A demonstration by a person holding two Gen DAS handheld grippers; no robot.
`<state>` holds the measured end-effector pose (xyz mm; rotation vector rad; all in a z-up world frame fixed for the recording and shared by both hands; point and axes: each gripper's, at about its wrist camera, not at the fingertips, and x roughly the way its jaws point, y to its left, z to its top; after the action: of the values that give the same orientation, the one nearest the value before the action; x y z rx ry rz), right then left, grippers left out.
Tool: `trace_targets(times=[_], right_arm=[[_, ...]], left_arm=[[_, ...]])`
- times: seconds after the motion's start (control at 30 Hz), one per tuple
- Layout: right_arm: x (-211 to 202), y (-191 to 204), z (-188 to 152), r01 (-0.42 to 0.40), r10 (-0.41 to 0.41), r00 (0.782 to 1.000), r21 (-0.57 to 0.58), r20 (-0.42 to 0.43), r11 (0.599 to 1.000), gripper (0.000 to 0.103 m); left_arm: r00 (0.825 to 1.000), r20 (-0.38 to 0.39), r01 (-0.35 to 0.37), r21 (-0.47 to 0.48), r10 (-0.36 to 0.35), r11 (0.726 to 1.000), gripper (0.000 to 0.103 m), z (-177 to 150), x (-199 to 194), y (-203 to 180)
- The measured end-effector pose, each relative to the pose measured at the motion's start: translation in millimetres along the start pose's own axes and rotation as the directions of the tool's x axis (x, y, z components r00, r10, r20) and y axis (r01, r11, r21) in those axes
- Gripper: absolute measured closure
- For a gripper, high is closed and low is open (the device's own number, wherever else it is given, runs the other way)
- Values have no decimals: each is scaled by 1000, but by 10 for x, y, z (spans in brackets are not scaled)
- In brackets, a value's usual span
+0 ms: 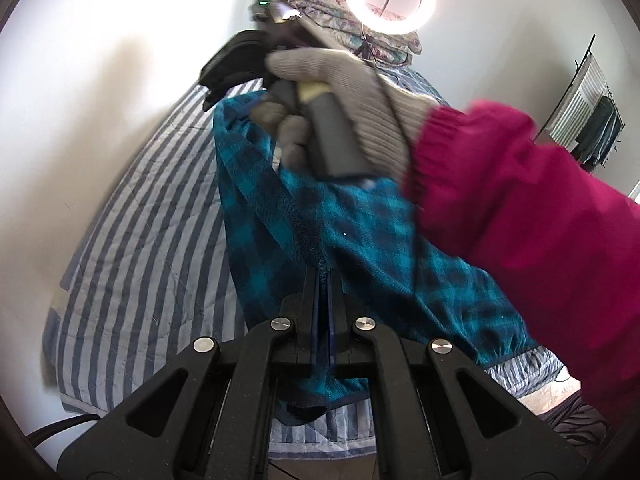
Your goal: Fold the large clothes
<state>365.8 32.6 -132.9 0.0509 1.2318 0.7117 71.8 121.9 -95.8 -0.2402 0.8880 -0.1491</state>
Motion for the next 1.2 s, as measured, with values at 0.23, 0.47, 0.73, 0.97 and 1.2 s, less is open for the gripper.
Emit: trace_targets(times=[0.23, 0.47, 0.73, 0.97, 1.2], right_arm=[[203, -144, 99, -2, 4, 1000, 44, -28, 999, 103], [-499, -641, 42, -107, 94, 989, 118, 110, 987, 103], [-927, -1557, -467, -129, 77, 978, 274, 192, 953, 103], [-820, -1939, -743, -19, -23, 992, 324, 127, 946, 99], [-1097, -1883, -1214, 18, -47, 993, 265, 105, 964, 73]], left_arm=[[1000, -11, -7, 48, 7, 999, 102, -31, 42, -67], [1000, -17, 7, 135, -4, 991, 102, -123, 53, -325], [997, -69, 40, 230, -25, 972, 102, -286, 168, -679], [986, -136, 129, 250, -97, 960, 68, -387, 174, -797], [991, -81, 110, 100, -102, 989, 66, -180, 34, -342]])
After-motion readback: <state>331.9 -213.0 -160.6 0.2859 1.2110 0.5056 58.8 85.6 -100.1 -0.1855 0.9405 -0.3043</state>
